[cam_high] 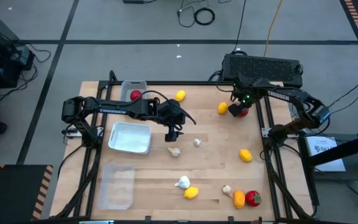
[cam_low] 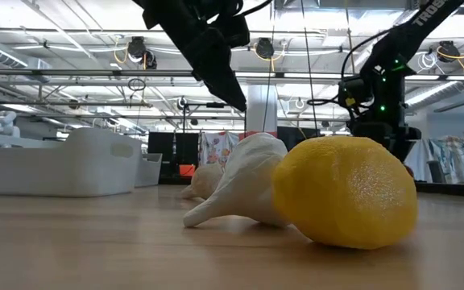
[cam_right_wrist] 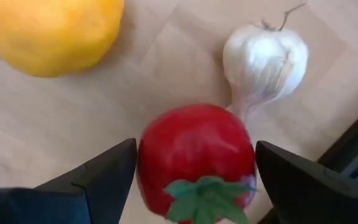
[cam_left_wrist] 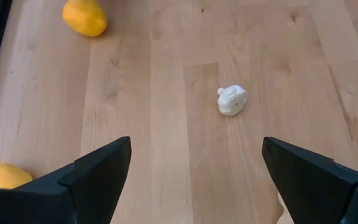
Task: Sort produce into baskets
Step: Put the red tomato into the gray bin
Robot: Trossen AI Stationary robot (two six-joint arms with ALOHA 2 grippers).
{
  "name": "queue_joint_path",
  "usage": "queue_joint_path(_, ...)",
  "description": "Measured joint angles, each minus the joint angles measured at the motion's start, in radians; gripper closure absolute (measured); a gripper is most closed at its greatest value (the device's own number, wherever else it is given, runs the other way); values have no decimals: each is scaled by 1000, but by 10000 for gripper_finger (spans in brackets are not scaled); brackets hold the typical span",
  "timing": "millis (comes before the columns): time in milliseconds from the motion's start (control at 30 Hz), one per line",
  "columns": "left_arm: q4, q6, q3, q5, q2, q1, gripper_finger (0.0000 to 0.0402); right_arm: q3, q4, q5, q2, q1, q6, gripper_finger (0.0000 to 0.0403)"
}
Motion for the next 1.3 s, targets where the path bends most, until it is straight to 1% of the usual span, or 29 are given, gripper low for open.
queue_joint_path(133, 0, 0, 0, 0, 0, 0, 32, -24, 22, 2, 0, 0, 12, 85)
queue_joint_path(400, 0, 0, 0, 0, 0, 0, 32, -26, 23, 1, 0, 1, 15, 85)
queue_joint_path(667, -16, -1, 0, 0, 0, 0, 32, -24, 25, 6, 72, 40, 7, 86)
queue_joint_path(933, -59, -2, 0, -6, 1, 0, 32, -5, -19, -11, 70, 52, -22, 119)
queue_joint_path(1100, -166, -27, 1, -74, -36, 1, 32, 67, -114, -8, 67, 54, -43, 128)
queue_joint_path(1200, -245, -50, 1, -113, -89, 1, 32, 125, -170, -7, 67, 67, -52, 128)
queue_joint_path(1300, -314, -55, 1, -178, -163, 2, 32, 188, -211, -7, 67, 90, -55, 128)
